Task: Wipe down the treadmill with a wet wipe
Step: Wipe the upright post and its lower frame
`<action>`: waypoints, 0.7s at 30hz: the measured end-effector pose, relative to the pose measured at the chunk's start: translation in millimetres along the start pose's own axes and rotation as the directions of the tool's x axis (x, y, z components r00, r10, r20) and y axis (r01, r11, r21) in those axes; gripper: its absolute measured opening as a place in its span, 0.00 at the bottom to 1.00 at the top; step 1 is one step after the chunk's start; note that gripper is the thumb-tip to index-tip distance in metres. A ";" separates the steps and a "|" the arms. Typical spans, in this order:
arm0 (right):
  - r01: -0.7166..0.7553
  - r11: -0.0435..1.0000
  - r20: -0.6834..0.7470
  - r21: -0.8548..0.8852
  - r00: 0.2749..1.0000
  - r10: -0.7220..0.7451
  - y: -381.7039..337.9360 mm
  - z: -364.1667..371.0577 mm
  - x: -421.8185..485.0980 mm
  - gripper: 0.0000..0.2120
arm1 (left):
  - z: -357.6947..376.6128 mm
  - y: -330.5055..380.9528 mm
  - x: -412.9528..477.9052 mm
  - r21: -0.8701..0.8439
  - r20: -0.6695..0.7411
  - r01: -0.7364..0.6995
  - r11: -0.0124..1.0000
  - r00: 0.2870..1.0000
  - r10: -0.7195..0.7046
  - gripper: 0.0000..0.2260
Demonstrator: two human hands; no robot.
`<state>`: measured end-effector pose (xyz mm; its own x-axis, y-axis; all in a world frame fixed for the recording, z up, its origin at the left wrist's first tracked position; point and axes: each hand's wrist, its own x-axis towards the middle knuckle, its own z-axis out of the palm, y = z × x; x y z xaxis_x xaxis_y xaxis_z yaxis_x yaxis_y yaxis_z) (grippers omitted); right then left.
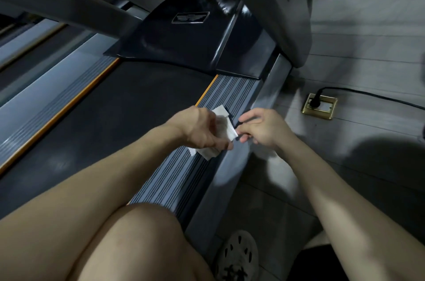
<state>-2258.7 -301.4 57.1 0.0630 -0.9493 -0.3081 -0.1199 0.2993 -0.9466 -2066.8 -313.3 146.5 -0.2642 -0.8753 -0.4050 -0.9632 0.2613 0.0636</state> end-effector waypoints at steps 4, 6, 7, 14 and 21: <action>0.097 0.988 0.123 0.116 0.986 -0.111 -3.4 -5.7 -4.0 0.10 | 3.5 -1.2 8.7 0.105 -0.068 -0.006 0.994 0.998 0.013 0.23; 0.138 0.980 0.152 0.143 0.975 -0.160 -1.7 -8.1 -3.0 0.10 | 6.6 -10.8 14.7 -0.021 -0.093 -0.011 1.000 0.996 0.009 0.15; 0.154 0.980 0.152 0.124 0.973 -0.173 0.0 -8.3 -1.4 0.10 | 7.7 -16.3 16.5 -0.083 -0.113 -0.015 0.996 0.994 0.005 0.12; 0.293 0.954 0.056 -0.058 0.955 -0.290 -4.5 -1.3 -3.7 0.12 | -1.0 -27.0 4.6 -0.547 -0.058 -0.197 0.813 0.978 0.198 0.09; 0.346 0.933 0.046 -0.100 0.938 -0.343 -3.5 -5.3 -5.7 0.12 | 0.6 -22.7 7.9 -0.668 -0.084 -0.177 0.723 0.983 0.163 0.05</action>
<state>-2263.9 -297.6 62.7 0.1461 -0.9888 0.0312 -0.1894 -0.0589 -0.9801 -2047.0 -325.9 141.2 -0.4213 -0.8517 -0.3115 -0.6828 0.0719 0.7270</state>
